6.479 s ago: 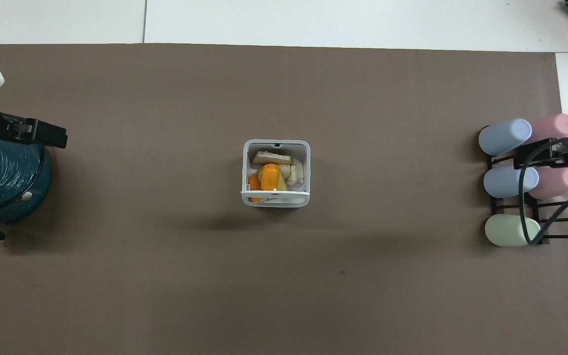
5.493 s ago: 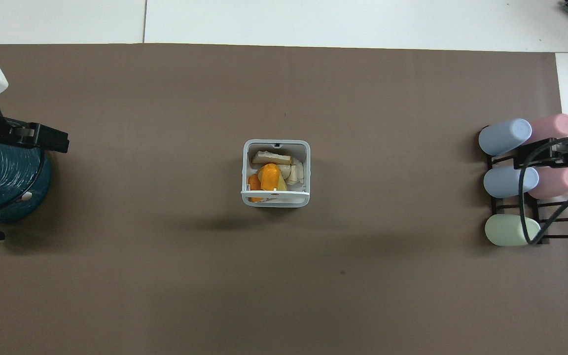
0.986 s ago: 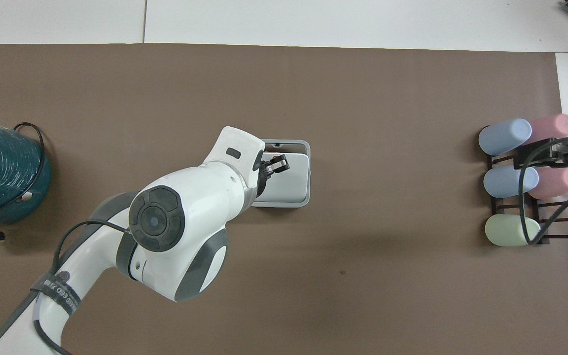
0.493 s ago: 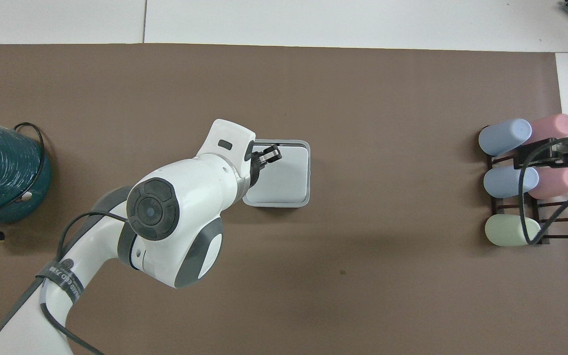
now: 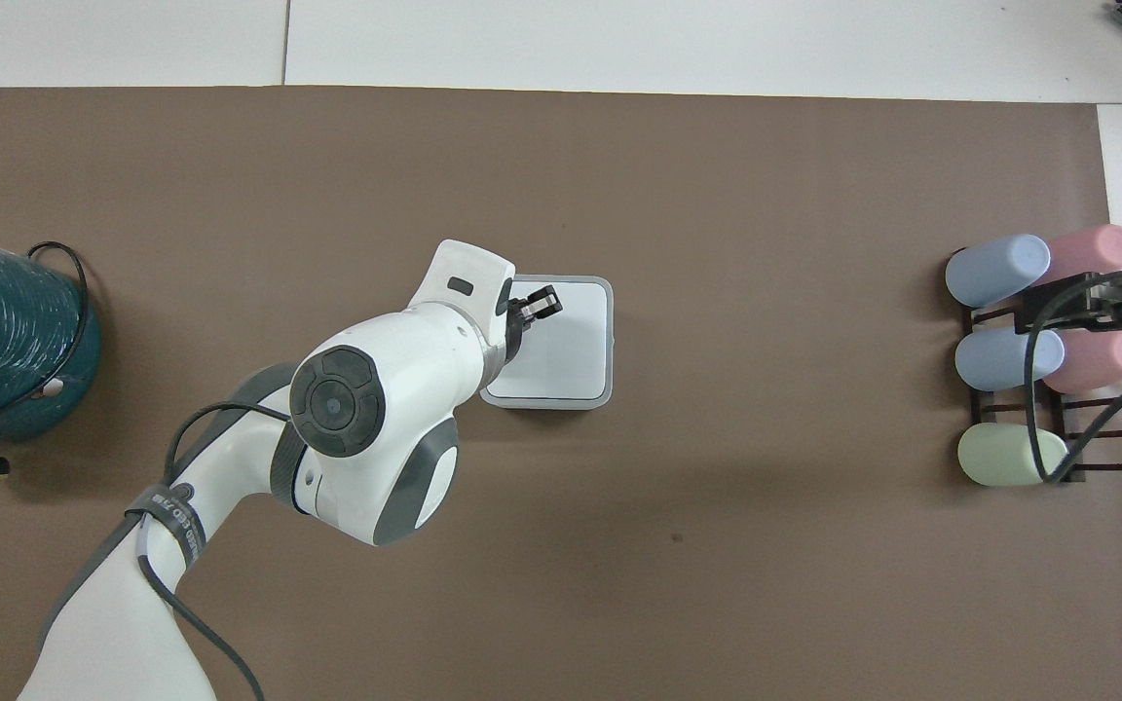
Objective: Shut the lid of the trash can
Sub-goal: 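Press the lid down onto the bin with the left gripper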
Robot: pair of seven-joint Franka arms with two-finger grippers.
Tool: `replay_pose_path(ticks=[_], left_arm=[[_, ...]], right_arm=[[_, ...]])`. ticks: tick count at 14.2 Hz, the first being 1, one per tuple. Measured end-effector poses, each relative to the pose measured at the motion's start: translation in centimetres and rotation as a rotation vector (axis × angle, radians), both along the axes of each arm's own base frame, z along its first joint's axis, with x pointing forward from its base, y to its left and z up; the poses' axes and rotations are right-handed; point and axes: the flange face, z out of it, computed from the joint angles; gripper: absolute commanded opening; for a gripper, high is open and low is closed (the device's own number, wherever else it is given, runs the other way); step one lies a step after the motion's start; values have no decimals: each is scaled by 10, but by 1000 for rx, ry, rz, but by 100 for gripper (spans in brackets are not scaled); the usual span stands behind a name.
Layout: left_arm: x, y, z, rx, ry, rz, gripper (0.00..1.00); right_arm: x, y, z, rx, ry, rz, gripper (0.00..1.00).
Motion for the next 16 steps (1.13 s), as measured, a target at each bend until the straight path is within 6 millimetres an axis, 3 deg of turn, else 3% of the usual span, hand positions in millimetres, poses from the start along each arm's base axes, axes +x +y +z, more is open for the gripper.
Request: replay_pose_path(ticks=[16], left_arm=[[9, -6, -3, -8, -3, 1, 0]], right_arm=[[0, 0, 0, 0, 0, 0, 100]])
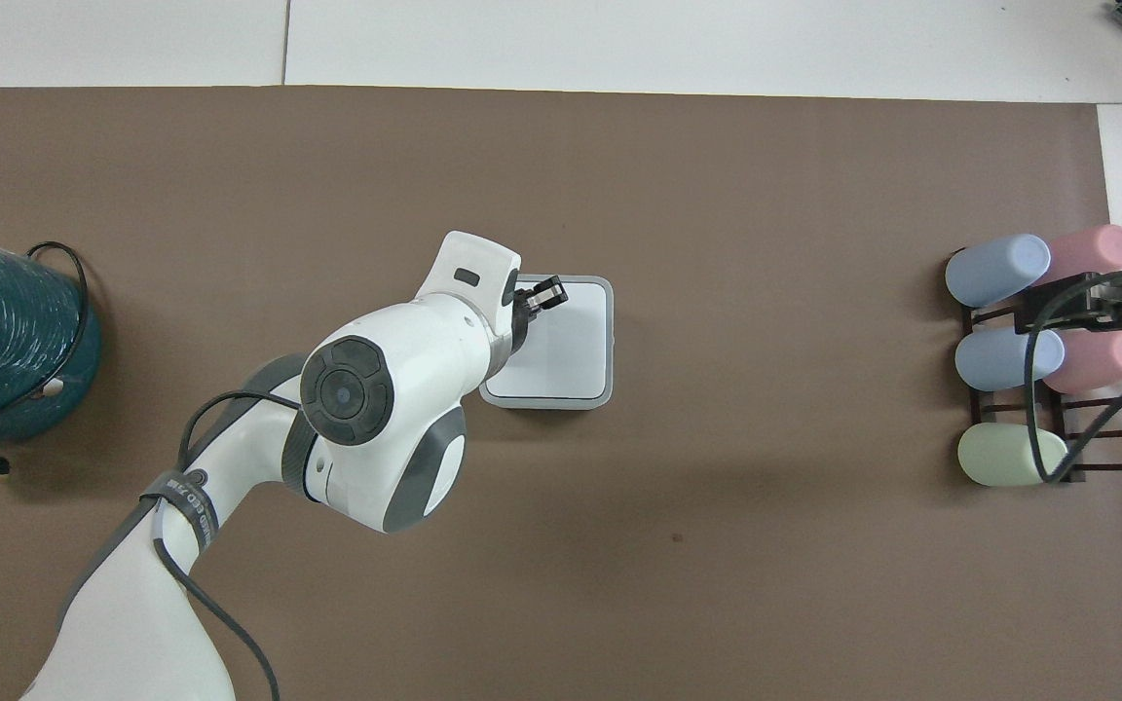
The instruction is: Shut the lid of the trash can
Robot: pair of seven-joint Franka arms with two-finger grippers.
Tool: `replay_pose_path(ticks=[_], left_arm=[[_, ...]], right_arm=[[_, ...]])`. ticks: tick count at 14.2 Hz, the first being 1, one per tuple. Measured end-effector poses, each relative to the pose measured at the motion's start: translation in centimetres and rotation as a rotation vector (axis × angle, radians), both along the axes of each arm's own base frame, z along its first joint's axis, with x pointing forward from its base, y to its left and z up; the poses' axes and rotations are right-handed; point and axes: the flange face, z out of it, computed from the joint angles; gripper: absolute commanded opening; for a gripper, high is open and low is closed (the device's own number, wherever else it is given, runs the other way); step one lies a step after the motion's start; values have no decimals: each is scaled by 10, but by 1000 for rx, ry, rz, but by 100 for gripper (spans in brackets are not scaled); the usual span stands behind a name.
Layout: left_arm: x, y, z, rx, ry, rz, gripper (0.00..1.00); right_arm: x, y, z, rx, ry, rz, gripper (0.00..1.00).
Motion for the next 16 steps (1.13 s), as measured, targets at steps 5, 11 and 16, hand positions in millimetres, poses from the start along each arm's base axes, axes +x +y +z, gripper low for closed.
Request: replay_pose_path(ticks=[5, 11, 16], left_arm=[[3, -4, 10, 32, 68, -19, 0], [-4, 14, 74, 138, 234, -63, 0], [-3, 103, 174, 275, 293, -153, 0]], right_arm=[[0, 0, 0, 0, 0, 0, 100], [0, 0, 0, 0, 0, 0, 100], [0, 0, 0, 0, 0, 0, 100]])
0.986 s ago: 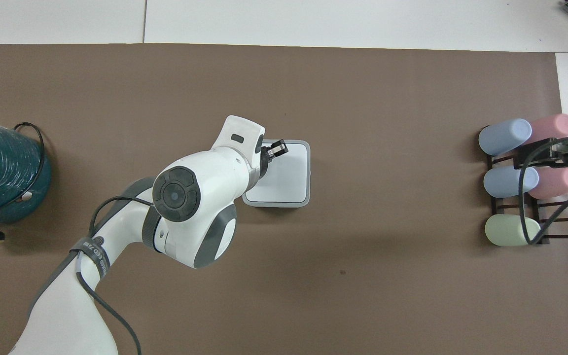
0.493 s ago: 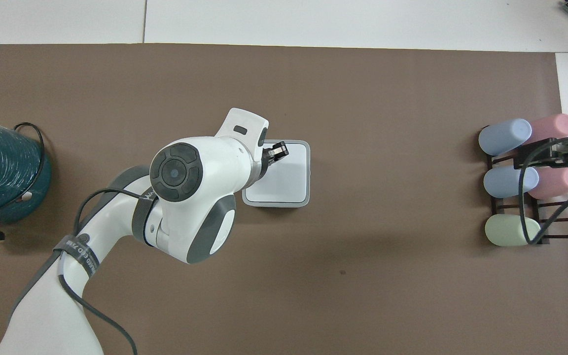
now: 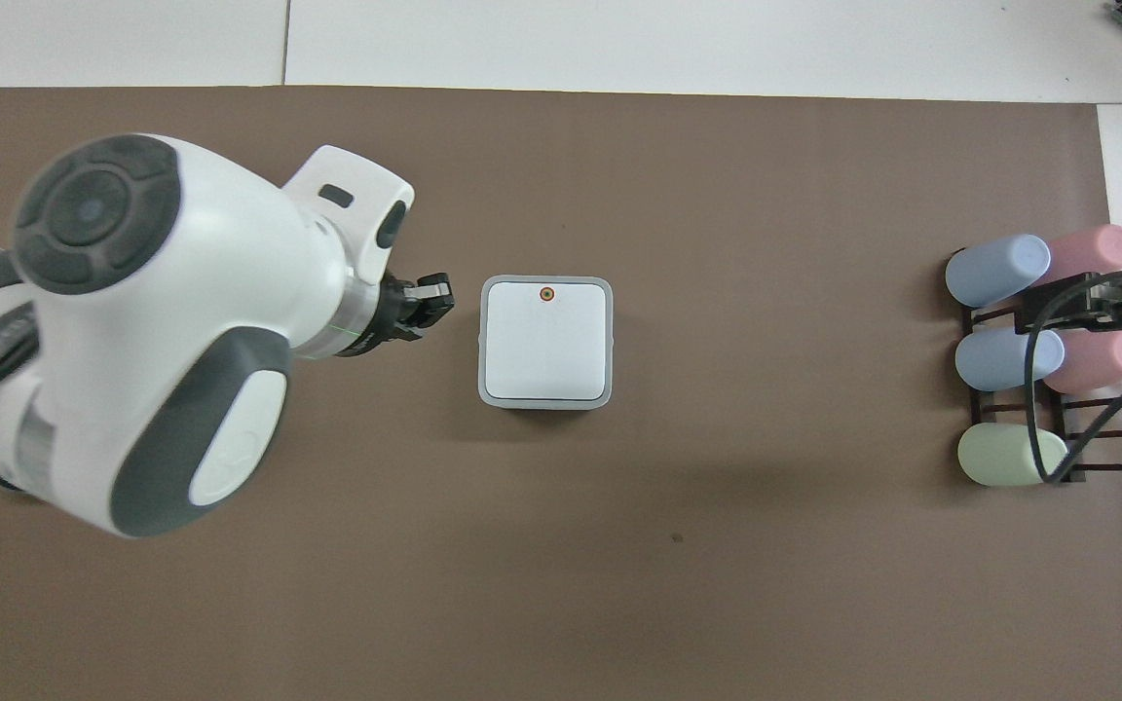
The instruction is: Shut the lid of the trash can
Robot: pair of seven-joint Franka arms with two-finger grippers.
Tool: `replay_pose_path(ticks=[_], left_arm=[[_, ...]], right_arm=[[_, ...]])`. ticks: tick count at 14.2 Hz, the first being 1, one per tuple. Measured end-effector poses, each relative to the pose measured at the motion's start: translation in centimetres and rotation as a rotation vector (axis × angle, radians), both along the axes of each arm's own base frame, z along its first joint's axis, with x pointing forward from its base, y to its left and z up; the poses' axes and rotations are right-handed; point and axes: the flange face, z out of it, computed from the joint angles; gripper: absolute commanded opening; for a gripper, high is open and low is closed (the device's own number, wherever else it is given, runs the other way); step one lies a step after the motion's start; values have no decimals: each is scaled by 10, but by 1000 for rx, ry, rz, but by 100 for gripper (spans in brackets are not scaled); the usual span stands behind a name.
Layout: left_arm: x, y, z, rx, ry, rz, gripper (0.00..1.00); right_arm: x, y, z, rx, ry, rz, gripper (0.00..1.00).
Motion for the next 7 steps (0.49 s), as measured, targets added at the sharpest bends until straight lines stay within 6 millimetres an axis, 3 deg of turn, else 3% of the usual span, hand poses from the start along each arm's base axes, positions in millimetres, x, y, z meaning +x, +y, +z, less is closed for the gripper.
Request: replay_pose_path(ticks=[4, 7], left_arm=[[4, 111, 32, 55, 27, -141, 0], [13, 166, 34, 115, 16, -232, 0]], right_arm=[[0, 0, 0, 0, 0, 0, 100], [0, 0, 0, 0, 0, 0, 100]])
